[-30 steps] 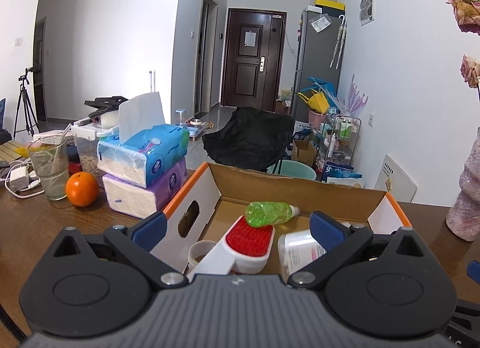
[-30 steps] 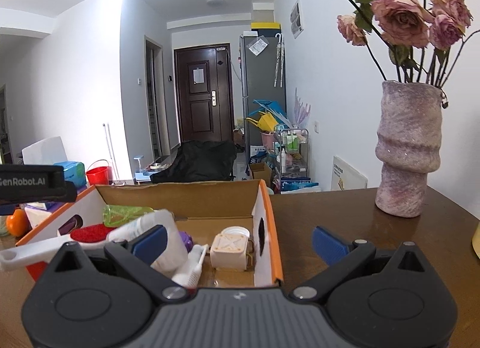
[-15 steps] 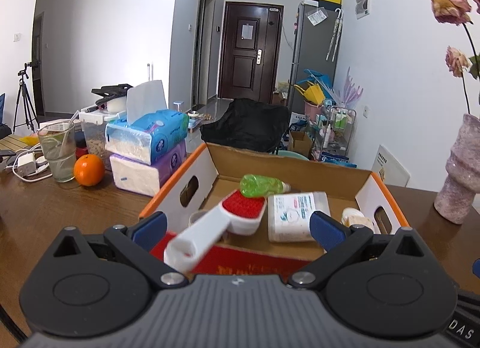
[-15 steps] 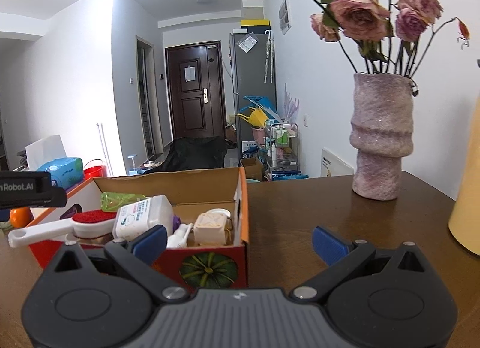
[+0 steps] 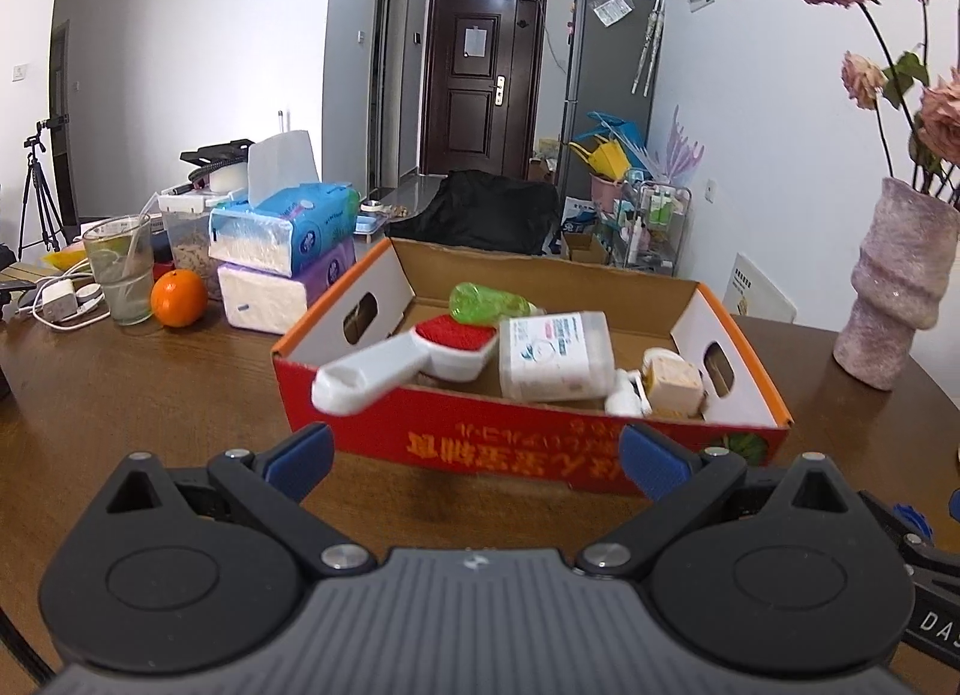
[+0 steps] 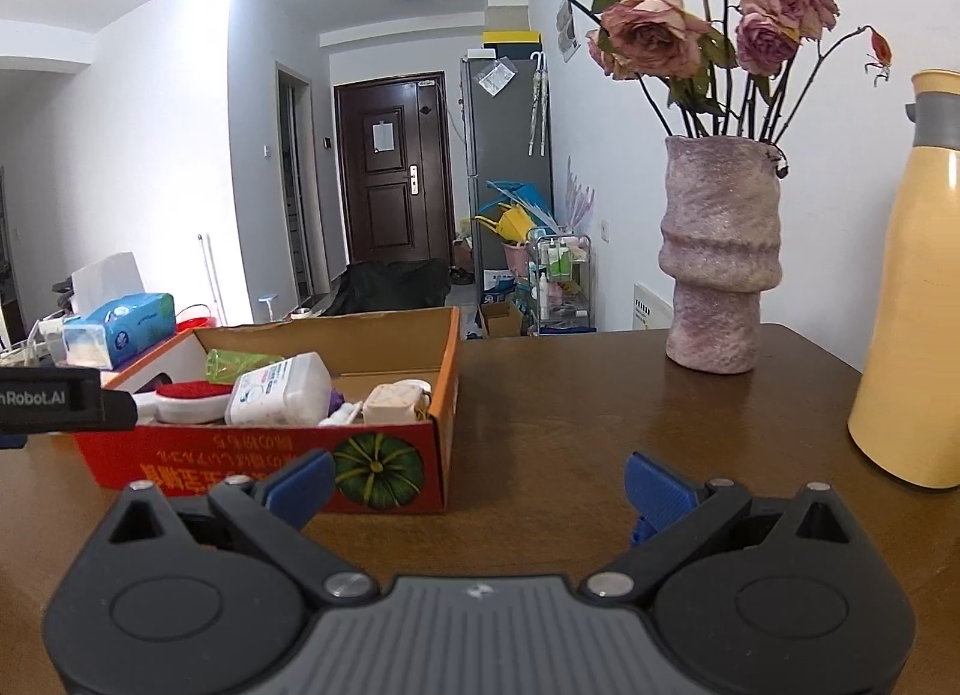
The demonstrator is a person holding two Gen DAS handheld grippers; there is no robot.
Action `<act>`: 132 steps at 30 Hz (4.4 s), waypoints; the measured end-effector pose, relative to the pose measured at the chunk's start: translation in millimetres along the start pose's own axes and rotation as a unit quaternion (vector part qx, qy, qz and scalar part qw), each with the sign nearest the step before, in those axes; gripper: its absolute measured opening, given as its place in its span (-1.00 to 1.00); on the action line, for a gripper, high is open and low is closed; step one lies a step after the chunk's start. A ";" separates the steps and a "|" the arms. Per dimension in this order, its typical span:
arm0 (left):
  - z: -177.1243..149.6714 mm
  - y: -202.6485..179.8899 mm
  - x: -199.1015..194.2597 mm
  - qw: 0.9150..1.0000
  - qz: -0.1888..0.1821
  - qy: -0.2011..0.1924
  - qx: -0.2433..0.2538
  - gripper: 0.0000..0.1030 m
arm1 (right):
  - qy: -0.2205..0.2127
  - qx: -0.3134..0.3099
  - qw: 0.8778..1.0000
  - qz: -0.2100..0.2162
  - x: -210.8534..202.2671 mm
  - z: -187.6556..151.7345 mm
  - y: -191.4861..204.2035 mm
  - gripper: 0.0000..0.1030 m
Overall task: Organize rigid objects
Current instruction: 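Move the right gripper to the blue cap while the left approaches the white cap, then grasp the blue cap with the right gripper while the left grasps the white cap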
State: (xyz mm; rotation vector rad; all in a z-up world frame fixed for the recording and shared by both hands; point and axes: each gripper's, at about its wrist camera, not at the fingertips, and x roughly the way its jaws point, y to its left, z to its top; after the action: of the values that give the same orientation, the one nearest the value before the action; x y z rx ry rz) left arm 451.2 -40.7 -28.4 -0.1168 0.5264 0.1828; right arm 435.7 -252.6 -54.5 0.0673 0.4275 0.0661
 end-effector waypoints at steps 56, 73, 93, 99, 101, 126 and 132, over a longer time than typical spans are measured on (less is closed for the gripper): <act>-60.9 -93.7 11.1 0.995 -0.035 0.071 0.065 1.00 | 0.087 -0.061 0.994 -0.006 43.3 -29.6 -94.1 0.00; -66.5 -125.7 16.3 0.993 -0.043 0.073 0.083 1.00 | 0.037 -0.051 0.998 0.002 22.6 -15.4 -105.7 0.00; -83.0 -222.9 16.6 0.987 -0.086 0.076 0.112 1.00 | 0.022 -0.039 0.999 -0.029 5.3 -10.1 -180.3 0.00; -83.6 -240.8 20.9 0.987 -0.093 0.079 0.107 1.00 | 0.032 -0.023 0.998 -0.038 9.7 -11.5 -192.3 0.00; -83.7 -246.0 23.0 0.987 -0.094 0.081 0.106 1.00 | 0.036 -0.021 0.998 -0.041 12.5 -12.8 -193.2 0.00; -92.3 -277.8 38.6 0.983 -0.098 0.097 0.121 -0.19 | 0.060 0.009 0.997 -0.052 29.9 -16.8 -205.8 0.00; -91.2 -275.1 36.9 0.983 -0.100 0.096 0.119 -0.20 | 0.058 0.004 0.997 -0.048 28.6 -17.4 -203.9 0.00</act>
State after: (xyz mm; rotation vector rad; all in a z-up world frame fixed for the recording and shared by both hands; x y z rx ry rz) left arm 493.9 -318.5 -107.9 0.0467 0.7208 -0.0886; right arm 464.5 -452.5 -98.2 0.0509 0.5464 -0.0263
